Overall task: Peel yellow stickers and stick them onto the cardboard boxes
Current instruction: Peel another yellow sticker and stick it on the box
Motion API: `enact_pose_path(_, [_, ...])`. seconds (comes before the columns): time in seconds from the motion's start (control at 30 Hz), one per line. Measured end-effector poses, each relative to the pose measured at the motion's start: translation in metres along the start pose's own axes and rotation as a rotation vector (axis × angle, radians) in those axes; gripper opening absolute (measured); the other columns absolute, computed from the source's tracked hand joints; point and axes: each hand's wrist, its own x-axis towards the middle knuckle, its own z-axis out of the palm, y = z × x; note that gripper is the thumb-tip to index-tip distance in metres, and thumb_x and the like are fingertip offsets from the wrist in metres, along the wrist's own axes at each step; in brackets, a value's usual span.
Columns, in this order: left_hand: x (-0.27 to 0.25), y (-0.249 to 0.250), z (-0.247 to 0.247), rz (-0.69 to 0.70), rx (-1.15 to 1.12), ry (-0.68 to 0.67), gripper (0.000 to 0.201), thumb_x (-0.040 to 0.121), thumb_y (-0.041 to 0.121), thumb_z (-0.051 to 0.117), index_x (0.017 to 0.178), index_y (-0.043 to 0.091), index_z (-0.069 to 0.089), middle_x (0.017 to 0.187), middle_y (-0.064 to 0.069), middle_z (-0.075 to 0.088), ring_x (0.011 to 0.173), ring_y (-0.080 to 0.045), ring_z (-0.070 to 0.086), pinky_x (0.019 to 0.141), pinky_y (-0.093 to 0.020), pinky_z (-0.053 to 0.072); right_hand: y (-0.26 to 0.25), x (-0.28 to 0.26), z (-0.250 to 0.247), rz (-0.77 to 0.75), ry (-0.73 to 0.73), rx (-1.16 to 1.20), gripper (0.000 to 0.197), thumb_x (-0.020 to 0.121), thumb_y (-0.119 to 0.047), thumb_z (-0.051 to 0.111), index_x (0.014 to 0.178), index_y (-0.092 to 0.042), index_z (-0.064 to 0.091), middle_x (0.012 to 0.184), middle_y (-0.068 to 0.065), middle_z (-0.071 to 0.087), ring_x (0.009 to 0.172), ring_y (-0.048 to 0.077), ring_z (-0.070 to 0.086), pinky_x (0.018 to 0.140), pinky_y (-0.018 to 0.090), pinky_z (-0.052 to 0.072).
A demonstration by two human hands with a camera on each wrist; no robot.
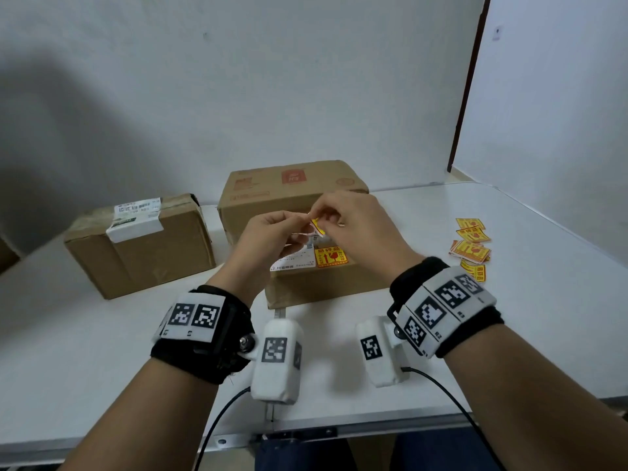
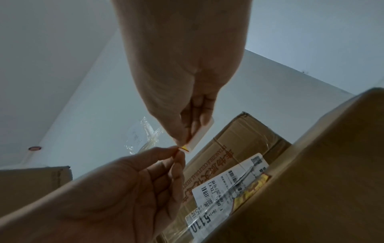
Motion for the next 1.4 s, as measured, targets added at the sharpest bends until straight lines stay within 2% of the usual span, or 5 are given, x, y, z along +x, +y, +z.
enact_pose_path(0.1, [-0.0006,-0.0013,0.0028,-0.044,-0.102,-0.039,0.018,0.093,0.019,0.062,0.095,0.006,0.074,0.079,0.0,0.071,0.071,-0.008,0.059,0.08,-0.024,0.053,0.0048,-0.0011,0.0,0.152,0.012,0.131,0.011,0.088,-0.026,0.067,0.098,-0.022,0.066,0.086,-0.008,0.066,0.078,0.004,0.062,0.071,0.017,0.051])
enact_pose_path(0.3, [-0.0012,-0.0055,0.0043,-0.07,-0.212,-0.114,0.016,0.091,0.017,0.064,0.097,0.005,0.073,0.079,-0.001,0.07,0.067,-0.005,0.061,0.07,-0.019,0.054,0.0038,-0.0033,-0.0034,0.221,0.028,0.294,0.013,0.087,-0.018,0.068,0.099,-0.017,0.071,0.094,-0.004,0.072,0.087,0.006,0.067,0.077,0.017,0.054])
enact_pose_path(0.73, [-0.0021,-0.0077,0.0057,0.008,-0.055,-0.088,0.015,0.087,0.022,0.068,0.095,0.011,0.074,0.096,-0.006,0.075,0.074,-0.007,0.064,0.081,-0.027,0.052,0.0016,-0.0065,-0.0031,0.108,0.054,0.037,0.014,0.091,-0.022,0.064,0.1,-0.018,0.073,0.099,-0.002,0.066,0.084,0.008,0.062,0.074,0.016,0.049])
enact_pose_path(1.13, [-0.0032,-0.0093,0.0071,-0.027,-0.065,-0.048,0.021,0.089,0.026,0.067,0.099,0.01,0.073,0.098,-0.005,0.075,0.076,-0.009,0.063,0.08,-0.028,0.051,0.0001,-0.0062,-0.0008,0.062,0.041,-0.051,0.012,0.091,-0.025,0.062,0.099,-0.02,0.071,0.103,-0.003,0.06,0.093,0.011,0.056,0.086,0.031,0.054])
enact_pose_path(1.4, [-0.0054,-0.0083,0.0077,-0.02,-0.124,-0.071,0.009,0.088,0.021,0.066,0.091,0.015,0.071,0.093,-0.002,0.073,0.071,-0.007,0.061,0.079,-0.026,0.049,0.0,-0.0085,-0.0049,0.101,0.066,0.05,0.013,0.09,-0.023,0.064,0.099,-0.019,0.073,0.1,-0.004,0.063,0.088,0.007,0.059,0.082,0.022,0.052])
